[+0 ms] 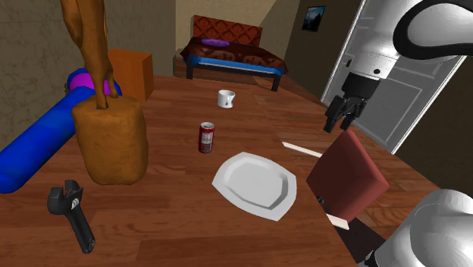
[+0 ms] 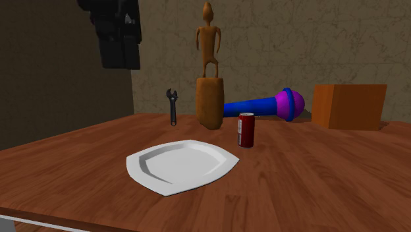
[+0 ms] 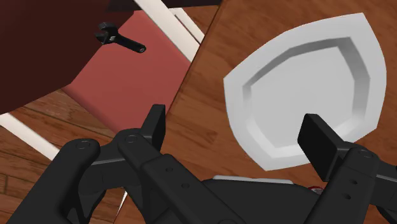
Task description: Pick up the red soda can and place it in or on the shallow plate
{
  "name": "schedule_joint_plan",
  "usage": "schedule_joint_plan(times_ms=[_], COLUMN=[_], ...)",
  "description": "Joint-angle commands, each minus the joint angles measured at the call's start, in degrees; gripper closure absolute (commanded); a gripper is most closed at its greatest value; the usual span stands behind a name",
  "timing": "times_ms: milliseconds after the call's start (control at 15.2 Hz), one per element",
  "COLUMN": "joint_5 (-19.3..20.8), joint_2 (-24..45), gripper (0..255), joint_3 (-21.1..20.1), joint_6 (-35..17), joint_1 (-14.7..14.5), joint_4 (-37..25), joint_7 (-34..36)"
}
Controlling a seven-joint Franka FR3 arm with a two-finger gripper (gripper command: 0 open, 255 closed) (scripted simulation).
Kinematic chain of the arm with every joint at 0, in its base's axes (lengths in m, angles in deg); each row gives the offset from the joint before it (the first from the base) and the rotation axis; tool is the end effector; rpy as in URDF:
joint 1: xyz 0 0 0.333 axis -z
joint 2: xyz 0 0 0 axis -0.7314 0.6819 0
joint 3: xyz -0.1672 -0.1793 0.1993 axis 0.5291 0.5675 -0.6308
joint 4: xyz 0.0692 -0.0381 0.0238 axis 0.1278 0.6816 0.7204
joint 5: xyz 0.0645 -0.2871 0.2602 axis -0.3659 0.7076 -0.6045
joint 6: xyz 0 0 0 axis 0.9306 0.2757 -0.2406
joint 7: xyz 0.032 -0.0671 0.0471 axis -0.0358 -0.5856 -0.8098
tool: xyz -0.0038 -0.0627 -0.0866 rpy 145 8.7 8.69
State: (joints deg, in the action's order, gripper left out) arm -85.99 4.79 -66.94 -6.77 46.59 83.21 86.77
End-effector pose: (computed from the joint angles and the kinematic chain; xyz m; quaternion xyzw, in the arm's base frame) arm 0.3043 0.0002 0.5816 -0.9975 0.0575 -0.0041 0.0401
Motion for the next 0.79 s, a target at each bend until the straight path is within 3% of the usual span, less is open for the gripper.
schedule_joint_plan(times_ms=[0, 726], joint_5=[0.0, -2.18], joint_2=[0.0, 22.45], gripper=[0, 0], joint_3=[0.0, -6.97], joint_6=[0.0, -11.56], joint_1=[0.0, -2.45], joint_4=[0.0, -11.07], joint_7=[0.0, 6.29])
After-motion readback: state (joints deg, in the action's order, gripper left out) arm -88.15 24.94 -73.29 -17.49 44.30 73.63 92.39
